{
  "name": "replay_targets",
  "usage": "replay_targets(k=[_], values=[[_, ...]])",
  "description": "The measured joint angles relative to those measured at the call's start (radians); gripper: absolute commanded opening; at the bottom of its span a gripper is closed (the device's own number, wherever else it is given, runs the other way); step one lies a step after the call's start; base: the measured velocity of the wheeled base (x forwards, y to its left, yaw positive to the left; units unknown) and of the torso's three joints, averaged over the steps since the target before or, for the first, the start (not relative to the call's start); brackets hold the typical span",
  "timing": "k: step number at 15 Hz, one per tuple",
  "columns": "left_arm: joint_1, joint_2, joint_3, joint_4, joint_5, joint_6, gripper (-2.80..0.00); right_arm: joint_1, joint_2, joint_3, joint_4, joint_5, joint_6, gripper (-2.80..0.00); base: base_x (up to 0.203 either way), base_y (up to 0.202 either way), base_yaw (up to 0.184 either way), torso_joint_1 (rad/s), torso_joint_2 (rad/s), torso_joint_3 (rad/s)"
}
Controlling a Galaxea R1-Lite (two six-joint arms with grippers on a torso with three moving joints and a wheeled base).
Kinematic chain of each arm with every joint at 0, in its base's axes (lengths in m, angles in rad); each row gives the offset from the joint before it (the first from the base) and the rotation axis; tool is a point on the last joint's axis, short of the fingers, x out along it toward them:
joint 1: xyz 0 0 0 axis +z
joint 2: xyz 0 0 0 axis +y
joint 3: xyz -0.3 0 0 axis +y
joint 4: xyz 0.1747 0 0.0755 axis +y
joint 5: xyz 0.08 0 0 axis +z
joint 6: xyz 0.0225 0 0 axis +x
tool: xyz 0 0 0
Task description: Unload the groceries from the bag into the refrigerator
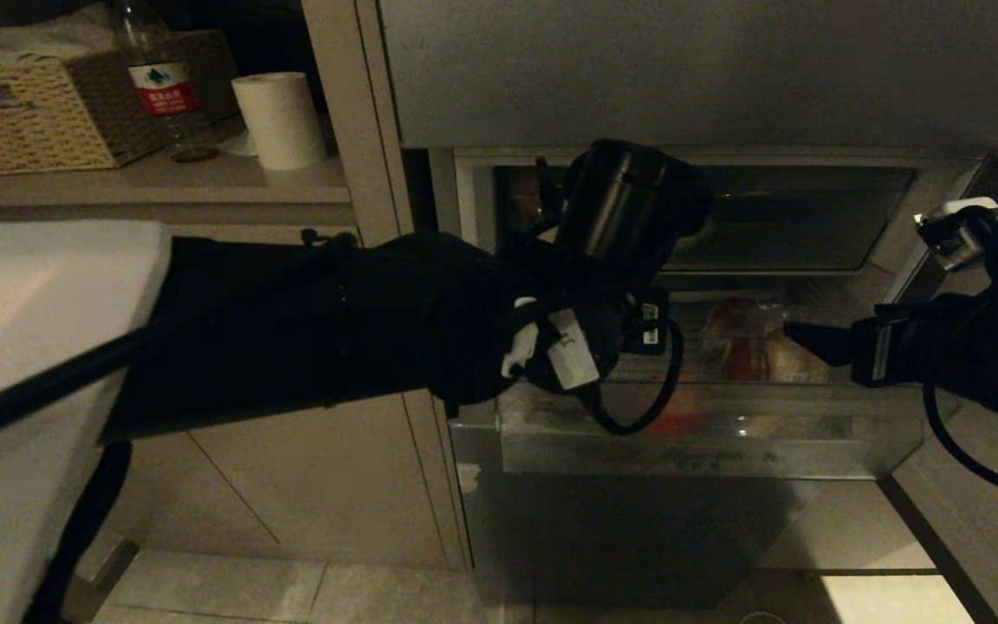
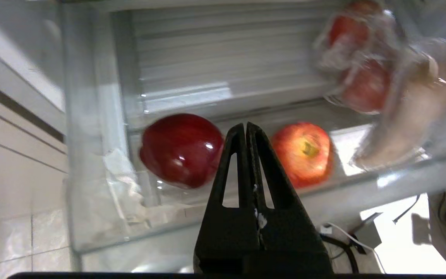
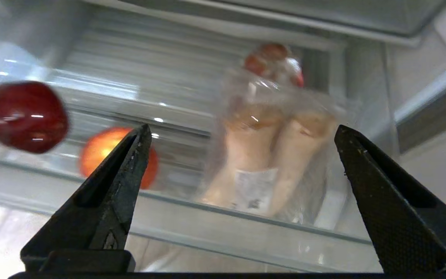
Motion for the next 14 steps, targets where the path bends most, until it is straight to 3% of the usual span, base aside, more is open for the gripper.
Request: replay_targets(k=[9,14], values=[[-0.013,-0.021,0.000,0.015,0.000,0.006,-2.80,-0.082,0.173,-0.075,-0.010,-0.016,0.061,0.00,0.000,0.000,0.000,0.000,0.00,0.000],[-0.015,-0.028,0.000,0.016,0.000,0.008,-2.80,-0.117,0.311,-0.211,-0.012,-0.121,0.053,0.00,0.000,0.000,0.000,0.000,0.00,0.000]])
